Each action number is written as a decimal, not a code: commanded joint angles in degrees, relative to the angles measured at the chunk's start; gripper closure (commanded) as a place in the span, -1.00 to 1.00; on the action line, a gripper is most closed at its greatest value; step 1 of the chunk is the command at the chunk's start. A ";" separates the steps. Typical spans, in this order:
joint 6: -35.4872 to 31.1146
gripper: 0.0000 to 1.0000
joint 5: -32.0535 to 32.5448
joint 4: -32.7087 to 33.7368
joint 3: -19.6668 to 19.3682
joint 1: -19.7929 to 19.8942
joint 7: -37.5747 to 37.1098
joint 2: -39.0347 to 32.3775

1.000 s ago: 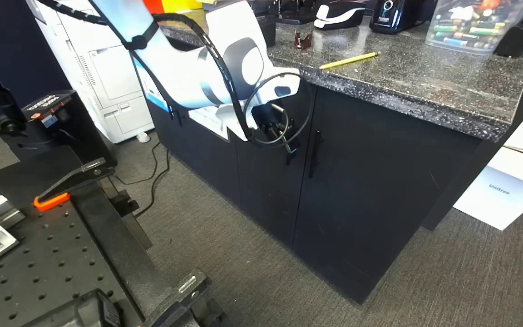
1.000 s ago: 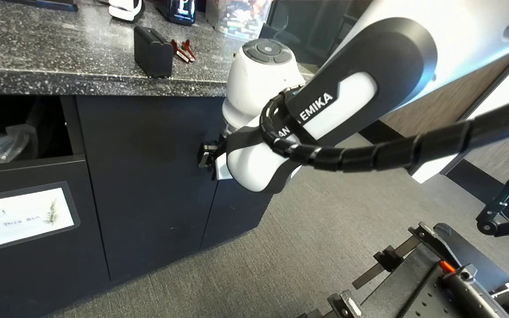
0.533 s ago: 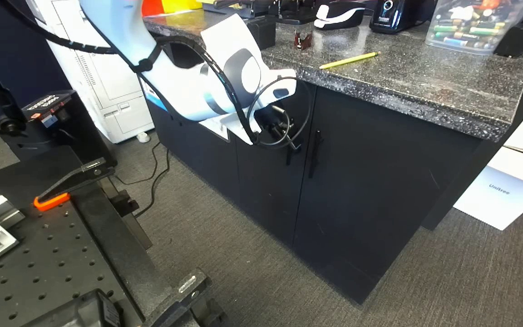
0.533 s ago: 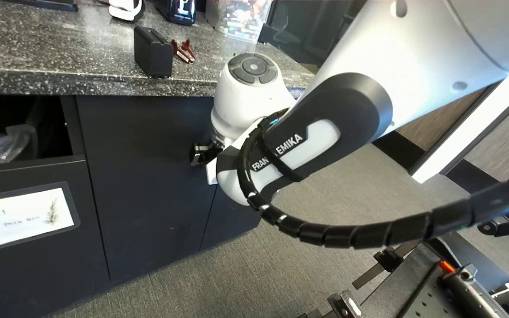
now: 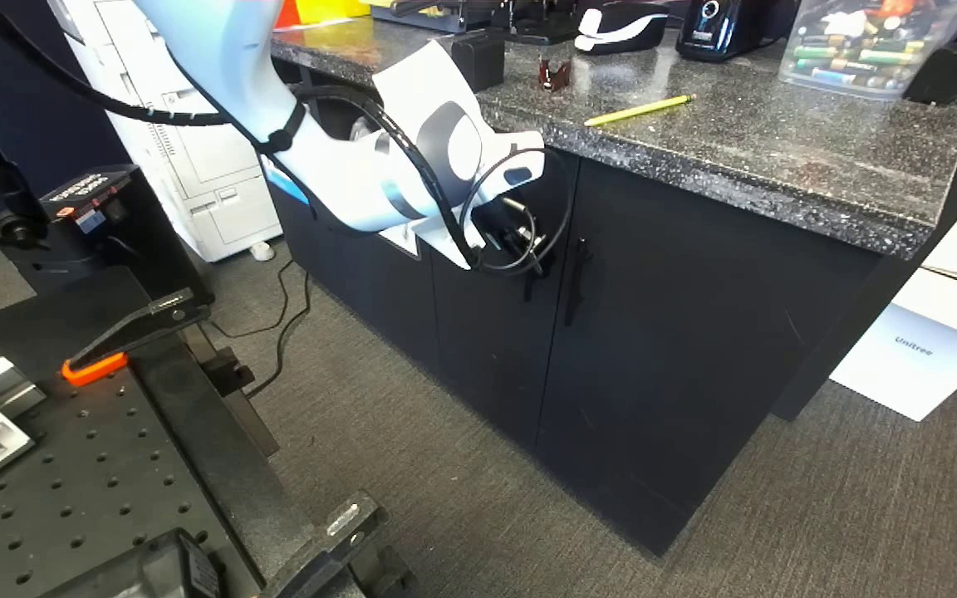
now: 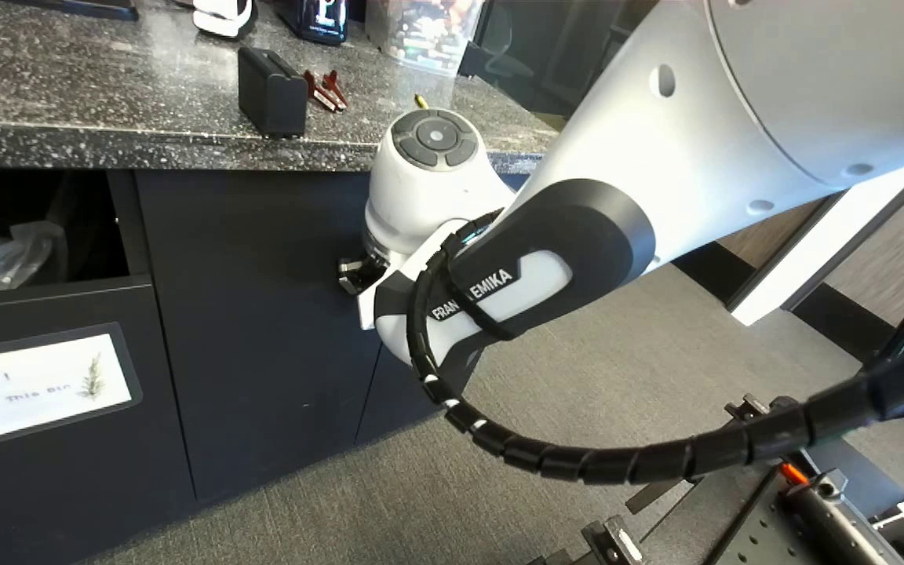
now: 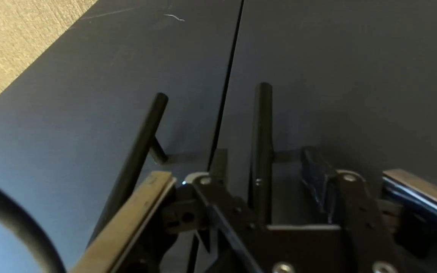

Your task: Open the cabinet door on the left

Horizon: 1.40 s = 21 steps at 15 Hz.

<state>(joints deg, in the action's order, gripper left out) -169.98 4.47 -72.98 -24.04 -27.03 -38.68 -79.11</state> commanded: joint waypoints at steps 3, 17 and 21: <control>-1.50 0.90 -2.29 0.44 -1.17 -1.02 -0.60 -0.13; -13.71 0.93 -6.16 -35.25 18.12 5.03 16.99 23.45; -15.44 0.93 -6.16 -40.48 22.87 8.64 24.11 26.98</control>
<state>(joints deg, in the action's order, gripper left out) -190.22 -0.65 -104.93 -10.46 -23.06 -19.65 -63.36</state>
